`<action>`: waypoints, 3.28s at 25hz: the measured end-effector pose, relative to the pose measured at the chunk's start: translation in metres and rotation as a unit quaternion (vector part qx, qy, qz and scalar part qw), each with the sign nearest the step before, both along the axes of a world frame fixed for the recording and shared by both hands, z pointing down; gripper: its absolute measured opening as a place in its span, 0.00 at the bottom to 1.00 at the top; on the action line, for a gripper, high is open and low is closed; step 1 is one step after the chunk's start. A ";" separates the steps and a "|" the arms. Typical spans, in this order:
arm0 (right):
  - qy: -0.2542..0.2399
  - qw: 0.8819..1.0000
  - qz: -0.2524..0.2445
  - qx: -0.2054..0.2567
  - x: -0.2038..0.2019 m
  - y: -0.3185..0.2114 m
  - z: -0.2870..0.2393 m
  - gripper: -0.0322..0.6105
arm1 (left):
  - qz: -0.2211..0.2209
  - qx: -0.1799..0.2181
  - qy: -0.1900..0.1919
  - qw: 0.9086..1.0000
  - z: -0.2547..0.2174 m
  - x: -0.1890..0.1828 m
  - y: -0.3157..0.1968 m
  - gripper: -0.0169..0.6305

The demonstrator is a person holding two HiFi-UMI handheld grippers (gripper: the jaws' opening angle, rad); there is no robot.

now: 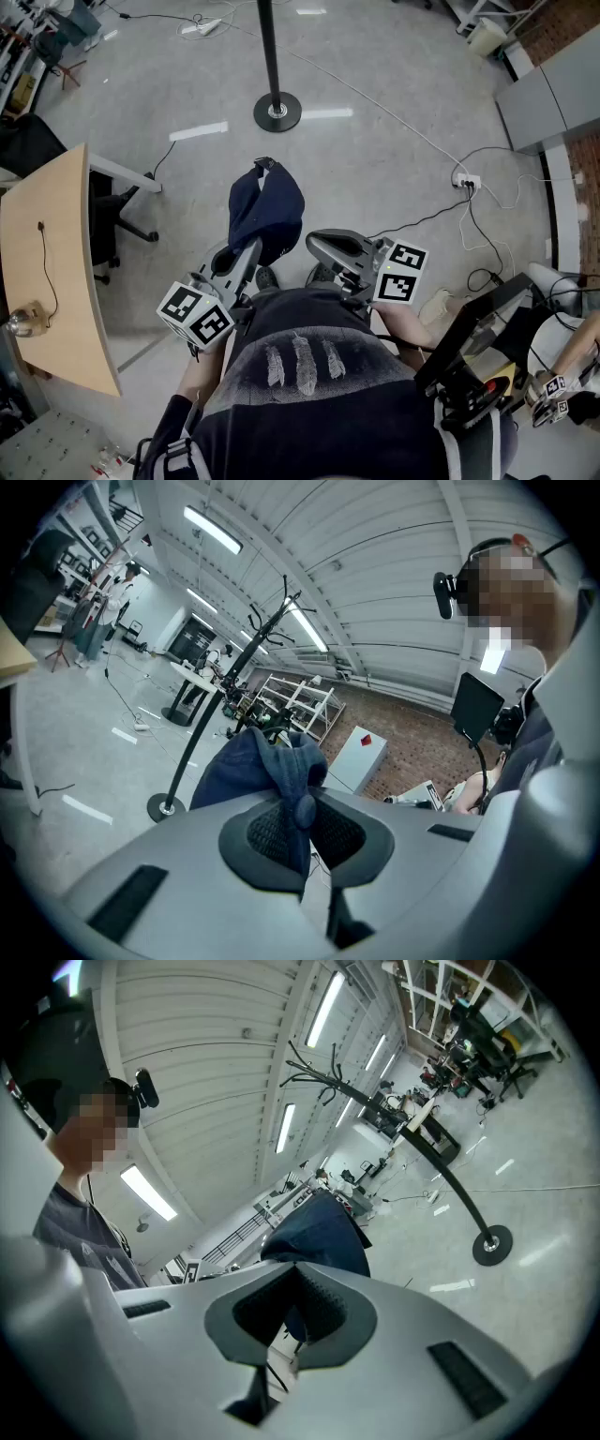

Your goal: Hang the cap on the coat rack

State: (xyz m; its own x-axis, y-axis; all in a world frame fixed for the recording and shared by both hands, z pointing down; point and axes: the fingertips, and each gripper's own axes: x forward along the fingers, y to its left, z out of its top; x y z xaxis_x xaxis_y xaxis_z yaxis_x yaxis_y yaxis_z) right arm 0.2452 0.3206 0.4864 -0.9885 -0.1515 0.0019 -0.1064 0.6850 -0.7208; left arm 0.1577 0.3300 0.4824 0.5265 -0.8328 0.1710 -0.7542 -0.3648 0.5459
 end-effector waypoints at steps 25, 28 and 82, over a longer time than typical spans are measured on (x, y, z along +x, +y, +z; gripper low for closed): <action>0.053 0.998 0.044 0.014 -0.159 0.063 -0.009 0.05 | 0.011 0.078 -0.035 0.996 -0.019 -0.180 0.046 0.06; 0.056 0.997 0.046 0.013 -0.163 0.062 -0.010 0.05 | 0.018 0.094 -0.047 0.994 -0.026 -0.182 0.043 0.06; 0.005 0.999 0.039 -0.012 -0.176 -0.242 -0.005 0.05 | 0.046 0.113 -0.056 0.991 -0.055 -0.169 -0.251 0.06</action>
